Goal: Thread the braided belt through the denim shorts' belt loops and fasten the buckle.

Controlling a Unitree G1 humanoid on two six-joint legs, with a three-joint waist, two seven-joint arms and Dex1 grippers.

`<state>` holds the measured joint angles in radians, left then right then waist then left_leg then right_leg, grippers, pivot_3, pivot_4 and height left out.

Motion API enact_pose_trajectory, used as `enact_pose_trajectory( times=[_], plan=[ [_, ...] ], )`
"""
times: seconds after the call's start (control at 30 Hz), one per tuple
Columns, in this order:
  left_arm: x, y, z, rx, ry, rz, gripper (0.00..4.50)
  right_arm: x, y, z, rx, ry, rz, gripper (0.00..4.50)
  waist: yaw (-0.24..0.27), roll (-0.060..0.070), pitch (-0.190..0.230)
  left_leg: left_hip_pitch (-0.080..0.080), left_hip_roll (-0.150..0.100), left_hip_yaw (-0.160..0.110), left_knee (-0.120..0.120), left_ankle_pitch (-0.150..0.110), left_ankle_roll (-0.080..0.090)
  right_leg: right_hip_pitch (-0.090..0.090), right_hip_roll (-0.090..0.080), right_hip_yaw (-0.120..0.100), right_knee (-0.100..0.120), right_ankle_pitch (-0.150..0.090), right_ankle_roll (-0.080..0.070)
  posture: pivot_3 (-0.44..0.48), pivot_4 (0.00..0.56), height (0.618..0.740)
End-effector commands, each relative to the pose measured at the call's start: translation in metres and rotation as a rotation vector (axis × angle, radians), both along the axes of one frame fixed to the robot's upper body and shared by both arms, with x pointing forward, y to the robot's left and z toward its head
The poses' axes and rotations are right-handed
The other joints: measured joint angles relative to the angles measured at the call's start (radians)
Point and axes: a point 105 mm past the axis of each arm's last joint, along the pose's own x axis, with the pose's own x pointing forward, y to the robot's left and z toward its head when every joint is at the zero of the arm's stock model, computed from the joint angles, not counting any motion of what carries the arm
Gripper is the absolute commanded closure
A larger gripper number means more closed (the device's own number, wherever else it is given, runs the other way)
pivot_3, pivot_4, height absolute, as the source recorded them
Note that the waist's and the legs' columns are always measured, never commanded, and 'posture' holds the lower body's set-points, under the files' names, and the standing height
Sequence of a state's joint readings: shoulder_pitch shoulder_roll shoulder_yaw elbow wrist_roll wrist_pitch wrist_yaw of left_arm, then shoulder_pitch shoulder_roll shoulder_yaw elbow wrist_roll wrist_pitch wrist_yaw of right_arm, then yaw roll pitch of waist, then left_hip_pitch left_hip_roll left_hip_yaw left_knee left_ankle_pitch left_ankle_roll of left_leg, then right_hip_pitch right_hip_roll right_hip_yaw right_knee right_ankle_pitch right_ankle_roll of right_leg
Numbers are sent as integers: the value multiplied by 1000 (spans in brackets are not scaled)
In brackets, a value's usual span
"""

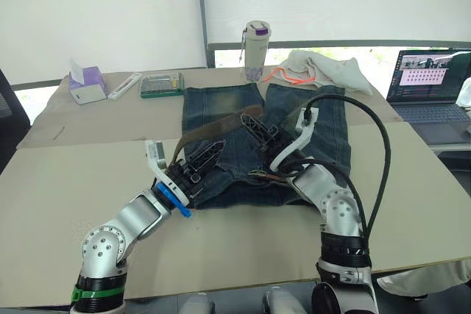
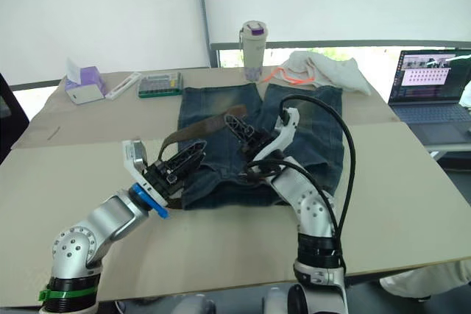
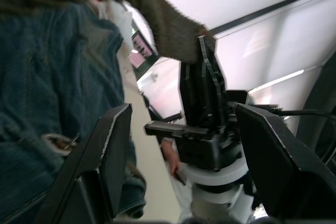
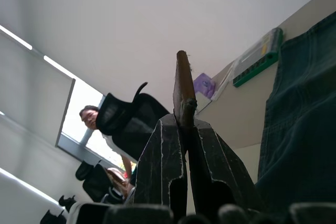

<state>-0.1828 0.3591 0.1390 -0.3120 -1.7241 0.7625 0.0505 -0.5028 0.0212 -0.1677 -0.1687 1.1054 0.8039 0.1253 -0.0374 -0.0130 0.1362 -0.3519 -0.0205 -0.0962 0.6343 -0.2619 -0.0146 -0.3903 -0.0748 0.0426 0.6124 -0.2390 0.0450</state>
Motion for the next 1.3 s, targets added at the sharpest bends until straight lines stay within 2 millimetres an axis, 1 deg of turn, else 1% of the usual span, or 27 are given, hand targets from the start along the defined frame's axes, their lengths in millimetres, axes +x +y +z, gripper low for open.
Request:
enact_pose_trajectory(
  times=[0.03, 0.17, 0.4, 0.53, 0.63, 0.73, 0.77, 0.8, 0.87, 0.9, 1.2, 1.27, 1.3],
  plan=[
    [-4, -3, 22, -89, -82, -75, 1215, -18, 9, 18, 21, -78, 113, 4500, 1, 0, 0, 0, 0, 0, 0, 0, 0, 0, 0, 0, 0, 0, 0, 0, 150, 740],
    [-6, -2, 23, -121, -88, -117, 1215, -23, 9, 15, 14, -71, 148, 4500, -1, 0, 0, 0, 0, 0, 0, 0, 0, 0, 0, 0, -1, 0, 0, 0, 150, 740],
    [1, 12, 22, -126, -84, -99, 1215, -28, 5, 7, -24, -51, 184, 4500, -2, 0, 0, 0, 0, 0, -1, 0, 0, 0, 0, 0, -1, 0, 0, 0, 150, 740],
    [3, 14, 18, -114, -83, -105, 1215, -29, 6, 6, -34, -45, 203, 4500, -2, 0, 0, 0, 0, 0, -1, 0, 0, 0, 0, 0, -1, 0, 0, 0, 150, 740],
    [1, 14, 17, -116, -88, -114, 2014, -28, 5, 5, -36, -37, 196, 4500, -1, 0, 0, 0, 0, 0, -1, 0, 0, 0, 0, 0, -1, 0, 0, 0, 150, 740],
    [0, 14, 15, -115, -86, -114, 3021, -27, 6, 5, -34, -34, 195, 4500, -2, 0, 0, 0, 0, 0, -1, 0, 0, 0, 0, 0, -1, 0, 0, 0, 150, 740],
    [0, 14, 14, -115, -86, -114, 3273, -27, 6, 5, -34, -33, 194, 4500, -2, 0, 0, 0, 0, 0, -1, 0, 0, 0, 0, 0, -1, 0, 0, 0, 150, 740],
    [0, 14, 14, -116, -87, -114, 3696, -27, 6, 5, -33, -32, 195, 4500, -2, 0, 0, 0, 0, 0, -1, 0, 0, 0, 0, 0, -1, 0, 0, 0, 150, 740],
    [0, 13, 14, -117, -89, -114, 4362, -27, 7, 4, -33, -31, 196, 4500, -1, 0, 0, 0, 0, 0, -1, 0, 0, 0, 0, 0, -1, 0, 0, 0, 150, 740],
    [0, 13, 14, -117, -90, -113, 4436, -27, 7, 4, -34, -30, 197, 4500, -1, 0, 0, 0, 0, 0, -1, 0, 0, 0, 0, 0, -1, 0, 0, 0, 150, 740],
    [-1, 14, 13, -127, -98, -100, 4436, -26, 8, 4, -36, -31, 192, 4500, -1, 0, 0, -1, 0, -1, -1, 0, 0, 0, -1, 0, -1, 0, 0, 0, 150, 740],
    [1, 16, 9, -109, -88, -74, 4436, -21, 5, 6, -45, -57, 143, 4500, -1, 0, 0, -1, 0, -1, -1, 0, 0, 0, -1, 0, -2, 0, 0, 0, 150, 740],
    [3, 19, 6, -99, -80, -55, 4477, -23, 3, 8, -40, -74, 153, 4096, -1, 0, 0, -1, 0, -1, -1, 0, 0, 0, -1, 0, -2, 0, 0, 0, 150, 740]
  ],
)
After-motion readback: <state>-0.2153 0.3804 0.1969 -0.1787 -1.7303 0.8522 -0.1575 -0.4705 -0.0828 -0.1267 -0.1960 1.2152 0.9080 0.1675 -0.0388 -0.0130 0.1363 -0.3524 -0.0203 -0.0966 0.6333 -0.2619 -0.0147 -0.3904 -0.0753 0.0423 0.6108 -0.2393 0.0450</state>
